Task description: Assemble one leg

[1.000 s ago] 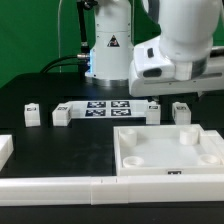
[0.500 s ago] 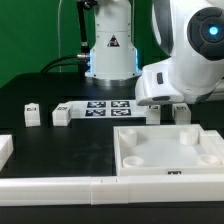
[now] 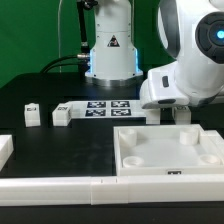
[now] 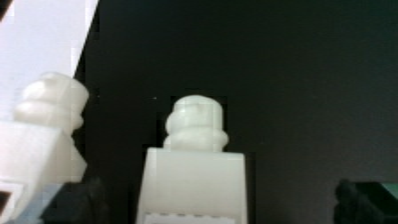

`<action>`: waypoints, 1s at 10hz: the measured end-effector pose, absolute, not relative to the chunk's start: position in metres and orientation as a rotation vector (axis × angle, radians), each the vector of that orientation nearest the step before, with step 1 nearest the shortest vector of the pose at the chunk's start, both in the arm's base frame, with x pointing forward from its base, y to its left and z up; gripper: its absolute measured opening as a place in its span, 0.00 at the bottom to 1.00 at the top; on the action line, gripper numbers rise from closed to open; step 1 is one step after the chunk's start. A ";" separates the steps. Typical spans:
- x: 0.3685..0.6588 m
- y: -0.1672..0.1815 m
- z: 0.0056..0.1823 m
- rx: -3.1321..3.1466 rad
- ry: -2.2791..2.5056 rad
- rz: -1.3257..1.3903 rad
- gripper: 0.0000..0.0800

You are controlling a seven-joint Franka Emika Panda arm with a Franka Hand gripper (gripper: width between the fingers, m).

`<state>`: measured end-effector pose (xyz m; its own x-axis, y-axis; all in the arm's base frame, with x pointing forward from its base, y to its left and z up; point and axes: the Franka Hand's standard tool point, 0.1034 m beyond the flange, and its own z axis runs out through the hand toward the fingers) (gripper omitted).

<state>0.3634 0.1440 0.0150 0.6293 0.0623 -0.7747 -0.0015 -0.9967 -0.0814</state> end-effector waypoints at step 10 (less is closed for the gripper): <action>0.365 0.130 0.011 -2.747 -0.082 1.316 0.36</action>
Offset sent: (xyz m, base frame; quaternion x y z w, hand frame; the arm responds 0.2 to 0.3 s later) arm 0.0093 -0.0141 -0.0021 0.0101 0.0085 -0.0089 0.9999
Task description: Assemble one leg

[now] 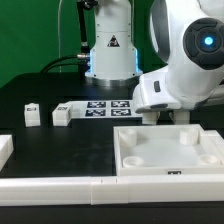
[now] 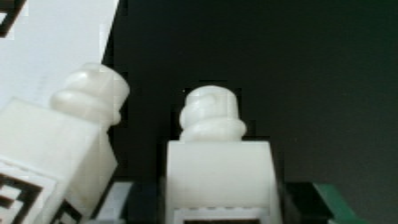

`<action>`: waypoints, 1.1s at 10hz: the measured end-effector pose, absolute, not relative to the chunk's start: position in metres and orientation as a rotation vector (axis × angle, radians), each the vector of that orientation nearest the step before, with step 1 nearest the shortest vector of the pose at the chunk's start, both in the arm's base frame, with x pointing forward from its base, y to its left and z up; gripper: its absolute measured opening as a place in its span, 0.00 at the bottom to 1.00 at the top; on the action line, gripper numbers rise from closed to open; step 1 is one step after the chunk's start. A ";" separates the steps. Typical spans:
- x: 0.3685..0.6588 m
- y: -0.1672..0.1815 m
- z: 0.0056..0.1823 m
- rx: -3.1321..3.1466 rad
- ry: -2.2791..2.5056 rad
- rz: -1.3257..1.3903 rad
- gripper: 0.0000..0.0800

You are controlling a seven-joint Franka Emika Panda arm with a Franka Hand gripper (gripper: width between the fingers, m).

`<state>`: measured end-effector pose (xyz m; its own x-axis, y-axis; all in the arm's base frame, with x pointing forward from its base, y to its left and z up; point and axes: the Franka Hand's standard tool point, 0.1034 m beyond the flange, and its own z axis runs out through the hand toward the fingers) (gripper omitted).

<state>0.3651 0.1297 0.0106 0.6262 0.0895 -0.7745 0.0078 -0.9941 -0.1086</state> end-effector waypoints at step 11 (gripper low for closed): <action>0.398 0.125 0.081 -2.854 -0.085 1.081 0.36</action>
Offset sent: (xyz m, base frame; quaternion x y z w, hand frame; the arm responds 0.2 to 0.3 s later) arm -0.0036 -0.0078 0.0675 0.0039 -0.0510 0.0158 0.9986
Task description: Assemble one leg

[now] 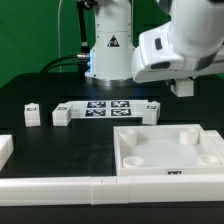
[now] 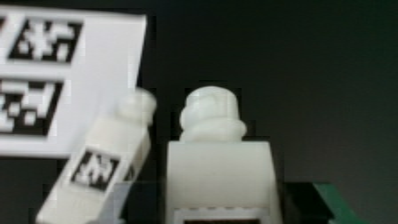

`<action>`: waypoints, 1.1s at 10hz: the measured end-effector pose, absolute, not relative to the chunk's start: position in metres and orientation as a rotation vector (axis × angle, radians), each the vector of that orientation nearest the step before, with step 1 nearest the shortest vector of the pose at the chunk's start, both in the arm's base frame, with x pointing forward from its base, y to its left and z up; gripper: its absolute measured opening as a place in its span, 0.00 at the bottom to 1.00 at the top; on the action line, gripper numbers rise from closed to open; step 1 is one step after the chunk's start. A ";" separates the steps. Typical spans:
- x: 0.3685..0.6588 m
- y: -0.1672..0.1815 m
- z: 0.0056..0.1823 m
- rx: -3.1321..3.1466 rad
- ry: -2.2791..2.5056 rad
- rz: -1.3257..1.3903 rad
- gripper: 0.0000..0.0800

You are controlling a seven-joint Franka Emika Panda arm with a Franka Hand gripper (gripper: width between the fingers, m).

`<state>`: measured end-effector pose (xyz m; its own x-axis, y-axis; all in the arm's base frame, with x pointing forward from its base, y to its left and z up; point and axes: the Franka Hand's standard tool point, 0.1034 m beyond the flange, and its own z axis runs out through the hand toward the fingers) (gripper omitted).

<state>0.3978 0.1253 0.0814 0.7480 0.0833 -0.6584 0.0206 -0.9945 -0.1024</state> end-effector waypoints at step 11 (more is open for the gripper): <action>0.461 0.111 0.103 -3.032 -0.205 -0.254 0.36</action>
Offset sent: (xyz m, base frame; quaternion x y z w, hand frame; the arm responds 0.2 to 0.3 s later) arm 0.0000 0.0000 0.0000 0.0000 0.2667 0.0000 0.9638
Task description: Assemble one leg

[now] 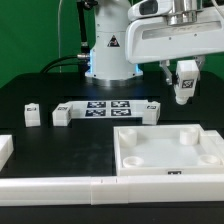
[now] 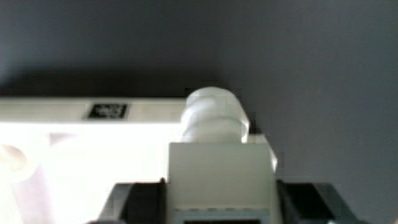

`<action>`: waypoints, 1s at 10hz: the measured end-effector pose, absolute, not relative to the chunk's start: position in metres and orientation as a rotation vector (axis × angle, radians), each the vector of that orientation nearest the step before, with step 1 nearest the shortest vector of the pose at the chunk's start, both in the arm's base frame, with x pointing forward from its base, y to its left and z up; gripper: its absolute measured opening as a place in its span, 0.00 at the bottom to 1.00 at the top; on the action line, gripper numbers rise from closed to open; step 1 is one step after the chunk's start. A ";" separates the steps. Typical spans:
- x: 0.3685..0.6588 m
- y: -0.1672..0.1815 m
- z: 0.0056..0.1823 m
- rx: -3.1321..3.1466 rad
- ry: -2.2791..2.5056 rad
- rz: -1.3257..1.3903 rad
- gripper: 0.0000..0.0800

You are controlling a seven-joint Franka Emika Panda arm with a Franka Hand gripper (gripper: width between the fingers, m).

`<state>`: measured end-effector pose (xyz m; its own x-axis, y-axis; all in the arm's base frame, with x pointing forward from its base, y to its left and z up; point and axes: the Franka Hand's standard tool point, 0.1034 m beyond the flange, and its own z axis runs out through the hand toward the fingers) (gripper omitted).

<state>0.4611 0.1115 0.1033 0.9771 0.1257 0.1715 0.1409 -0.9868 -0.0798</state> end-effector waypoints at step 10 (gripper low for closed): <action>0.552 0.146 0.102 -2.971 -0.320 -0.333 0.36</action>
Offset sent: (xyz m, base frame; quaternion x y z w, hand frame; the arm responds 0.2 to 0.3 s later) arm 0.0000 0.0000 0.0000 0.0000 0.0000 0.0000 1.0000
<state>0.5520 0.1461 0.1024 0.9530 0.1945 0.2323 0.2243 -0.9683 -0.1096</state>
